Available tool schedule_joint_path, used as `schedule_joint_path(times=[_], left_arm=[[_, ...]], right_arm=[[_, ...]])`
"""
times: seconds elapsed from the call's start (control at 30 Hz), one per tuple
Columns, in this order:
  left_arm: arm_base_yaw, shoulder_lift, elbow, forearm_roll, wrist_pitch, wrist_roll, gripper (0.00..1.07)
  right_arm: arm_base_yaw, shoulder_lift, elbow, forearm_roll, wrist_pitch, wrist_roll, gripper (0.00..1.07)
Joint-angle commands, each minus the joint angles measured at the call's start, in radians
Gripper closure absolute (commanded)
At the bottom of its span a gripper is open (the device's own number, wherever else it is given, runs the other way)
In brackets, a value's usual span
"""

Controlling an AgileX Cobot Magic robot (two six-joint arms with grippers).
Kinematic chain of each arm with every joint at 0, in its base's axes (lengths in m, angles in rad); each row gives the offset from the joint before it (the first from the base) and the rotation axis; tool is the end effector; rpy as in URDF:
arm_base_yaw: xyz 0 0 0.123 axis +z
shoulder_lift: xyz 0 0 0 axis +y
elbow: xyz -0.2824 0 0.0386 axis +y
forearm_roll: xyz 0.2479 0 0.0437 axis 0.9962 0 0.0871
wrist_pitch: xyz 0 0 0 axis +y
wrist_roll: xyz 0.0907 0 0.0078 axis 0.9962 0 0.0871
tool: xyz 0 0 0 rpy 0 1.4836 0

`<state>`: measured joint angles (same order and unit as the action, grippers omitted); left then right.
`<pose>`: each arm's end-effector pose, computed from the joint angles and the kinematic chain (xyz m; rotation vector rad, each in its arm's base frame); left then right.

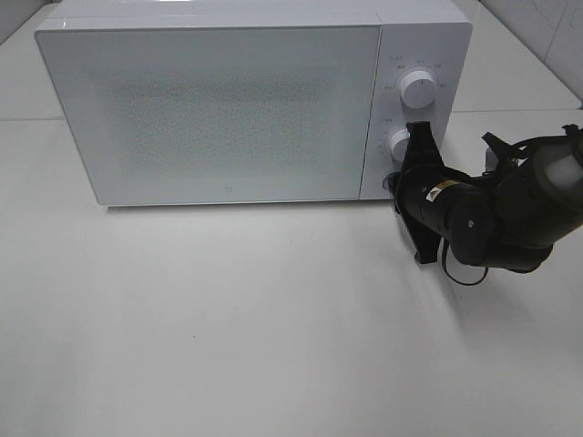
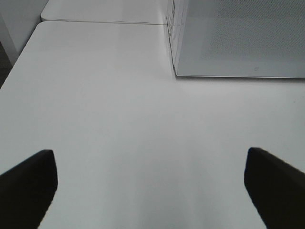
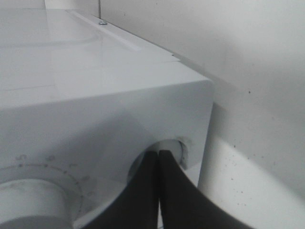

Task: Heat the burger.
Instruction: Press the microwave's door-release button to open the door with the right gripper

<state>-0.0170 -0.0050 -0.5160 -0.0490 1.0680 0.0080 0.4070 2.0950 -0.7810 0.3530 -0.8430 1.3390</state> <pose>-0.0079 -0.0038 0.2810 0.0285 2.0300 -0.0641 0.3403 0.1211 0.0839 1.3202 1.6611 1.0029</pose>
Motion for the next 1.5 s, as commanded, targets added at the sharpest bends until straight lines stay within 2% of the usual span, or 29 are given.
schedule_joint_path(times=[0.03,0.43,0.93,1.5], left_arm=[[0.001,-0.009,-0.002,-0.002,0.004,-0.008,0.06],[0.001,-0.009,-0.002,-0.002,0.004,-0.008,0.06],[0.001,-0.009,-0.002,-0.002,0.004,-0.008,0.06],[0.001,-0.009,-0.002,-0.002,0.004,-0.008,0.06]], right_arm=[[-0.017,0.001,-0.059,-0.002,-0.143,-0.013,1.07],[-0.017,0.021,-0.123,-0.002,-0.141,-0.017,1.07],[-0.015,0.013,-0.116,-0.027,-0.079,-0.013,1.07],[0.02,0.012,-0.031,-0.03,-0.003,0.039,1.07]])
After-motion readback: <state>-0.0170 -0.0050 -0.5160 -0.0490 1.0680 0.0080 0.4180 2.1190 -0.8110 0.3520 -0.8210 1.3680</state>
